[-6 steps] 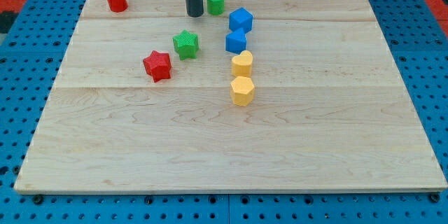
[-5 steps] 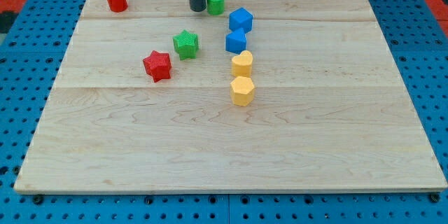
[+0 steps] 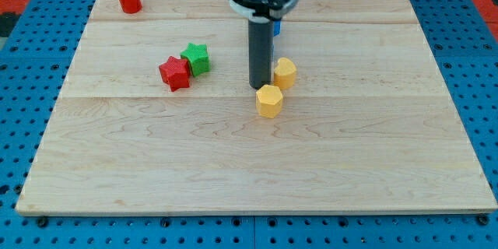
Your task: Slide the heart diagonally to the blue cube
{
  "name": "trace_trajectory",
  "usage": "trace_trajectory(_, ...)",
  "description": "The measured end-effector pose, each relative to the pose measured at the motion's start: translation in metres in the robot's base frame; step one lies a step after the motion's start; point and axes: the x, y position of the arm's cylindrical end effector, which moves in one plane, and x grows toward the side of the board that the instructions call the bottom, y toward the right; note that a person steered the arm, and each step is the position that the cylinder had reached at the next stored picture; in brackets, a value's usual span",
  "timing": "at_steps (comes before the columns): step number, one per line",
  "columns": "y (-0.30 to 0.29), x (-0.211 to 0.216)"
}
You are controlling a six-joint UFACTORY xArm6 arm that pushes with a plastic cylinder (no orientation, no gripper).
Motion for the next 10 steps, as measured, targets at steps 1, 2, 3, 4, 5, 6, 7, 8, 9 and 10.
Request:
trace_trajectory(1,0.061,-0.023)
trace_trajectory(2,0.077,-0.059)
trace_trajectory(3,0.102,-0.103)
trace_trajectory(4,0.153,-0.125)
trace_trajectory(5,0.155,-0.154)
trace_trajectory(6,0.168,-0.112)
trace_trajectory(7,0.123,-0.132)
trace_trajectory(8,0.117,-0.17)
trace_trajectory(9,0.112,-0.159)
trace_trajectory(10,0.066,-0.175)
